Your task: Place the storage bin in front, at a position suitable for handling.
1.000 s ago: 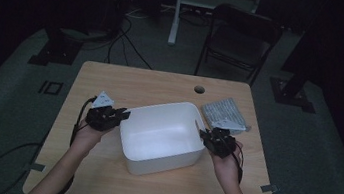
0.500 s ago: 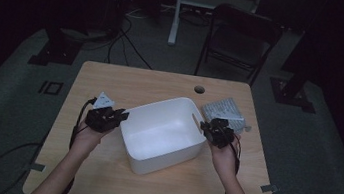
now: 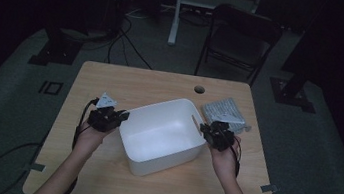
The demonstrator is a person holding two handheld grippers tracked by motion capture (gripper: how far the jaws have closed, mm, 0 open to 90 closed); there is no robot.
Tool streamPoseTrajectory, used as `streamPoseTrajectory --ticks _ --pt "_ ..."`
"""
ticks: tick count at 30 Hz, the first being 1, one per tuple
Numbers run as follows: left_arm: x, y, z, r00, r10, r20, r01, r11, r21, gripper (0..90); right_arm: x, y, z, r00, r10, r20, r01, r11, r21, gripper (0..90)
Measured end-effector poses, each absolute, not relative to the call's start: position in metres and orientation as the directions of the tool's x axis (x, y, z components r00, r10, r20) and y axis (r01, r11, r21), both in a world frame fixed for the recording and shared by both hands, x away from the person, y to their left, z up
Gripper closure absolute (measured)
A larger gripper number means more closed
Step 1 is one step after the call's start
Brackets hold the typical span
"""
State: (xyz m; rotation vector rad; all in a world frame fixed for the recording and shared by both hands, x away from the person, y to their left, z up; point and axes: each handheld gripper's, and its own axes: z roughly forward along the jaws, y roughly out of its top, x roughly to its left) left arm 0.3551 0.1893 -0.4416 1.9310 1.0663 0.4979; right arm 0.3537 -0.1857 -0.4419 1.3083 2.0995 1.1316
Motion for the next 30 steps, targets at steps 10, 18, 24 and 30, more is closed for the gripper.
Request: streamPoseTrajectory --ticks 10,18,24,30 --pt "0.364 0.2 -0.44 0.582 0.812 -0.049 0.49 -0.302 0.818 81.2 0.339 -0.181 -0.444 -0.497 0.862 0.101 0.535 0.212 0.818 83.0" --pt "0.358 0.204 -0.444 0.575 0.815 -0.069 0.478 -0.266 0.837 79.7 0.326 -0.176 -0.446 -0.485 0.87 0.09 0.524 0.207 0.826 82.2" --pt "0.355 0.203 -0.446 0.552 0.828 -0.095 0.487 -0.229 0.843 78.7 0.326 -0.176 -0.447 -0.483 0.87 0.094 0.524 0.201 0.827 82.2" --pt "0.353 0.203 -0.451 0.534 0.834 -0.139 0.505 -0.183 0.843 73.7 0.327 -0.176 -0.447 -0.49 0.867 0.091 0.518 0.205 0.831 82.3"
